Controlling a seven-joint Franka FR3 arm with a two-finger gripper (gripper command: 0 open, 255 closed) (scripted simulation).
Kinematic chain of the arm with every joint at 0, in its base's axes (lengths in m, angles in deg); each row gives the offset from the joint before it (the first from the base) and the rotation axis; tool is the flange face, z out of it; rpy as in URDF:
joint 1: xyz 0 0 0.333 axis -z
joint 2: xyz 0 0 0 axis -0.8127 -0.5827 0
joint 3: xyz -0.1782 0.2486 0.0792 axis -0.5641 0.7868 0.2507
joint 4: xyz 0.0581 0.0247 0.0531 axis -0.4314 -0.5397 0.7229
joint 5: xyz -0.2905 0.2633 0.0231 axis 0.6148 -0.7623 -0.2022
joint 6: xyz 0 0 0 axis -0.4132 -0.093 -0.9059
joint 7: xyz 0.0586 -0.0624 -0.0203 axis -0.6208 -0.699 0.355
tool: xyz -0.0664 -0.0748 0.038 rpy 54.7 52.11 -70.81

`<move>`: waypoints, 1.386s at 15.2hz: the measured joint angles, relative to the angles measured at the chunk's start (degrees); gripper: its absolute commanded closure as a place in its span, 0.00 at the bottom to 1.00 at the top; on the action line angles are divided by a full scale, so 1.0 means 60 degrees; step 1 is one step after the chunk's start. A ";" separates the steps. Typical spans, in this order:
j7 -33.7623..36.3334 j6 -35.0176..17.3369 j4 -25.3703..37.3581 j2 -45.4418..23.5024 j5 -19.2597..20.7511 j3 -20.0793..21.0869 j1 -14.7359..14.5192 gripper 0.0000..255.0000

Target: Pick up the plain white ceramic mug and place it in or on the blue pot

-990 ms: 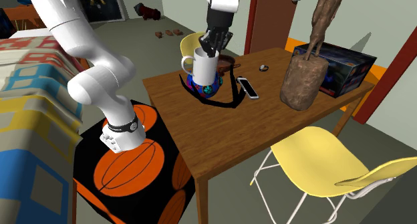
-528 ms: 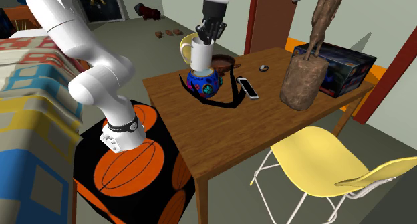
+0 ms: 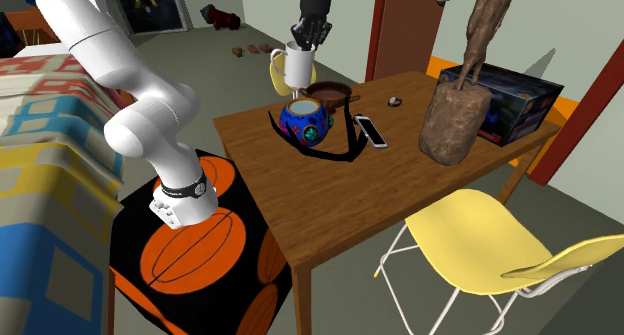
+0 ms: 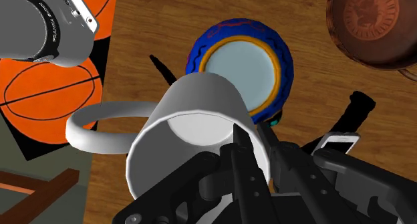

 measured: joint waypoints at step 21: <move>0.0773 -0.2008 -0.1571 -0.0159 -0.0571 0.1178 -0.0383 1.00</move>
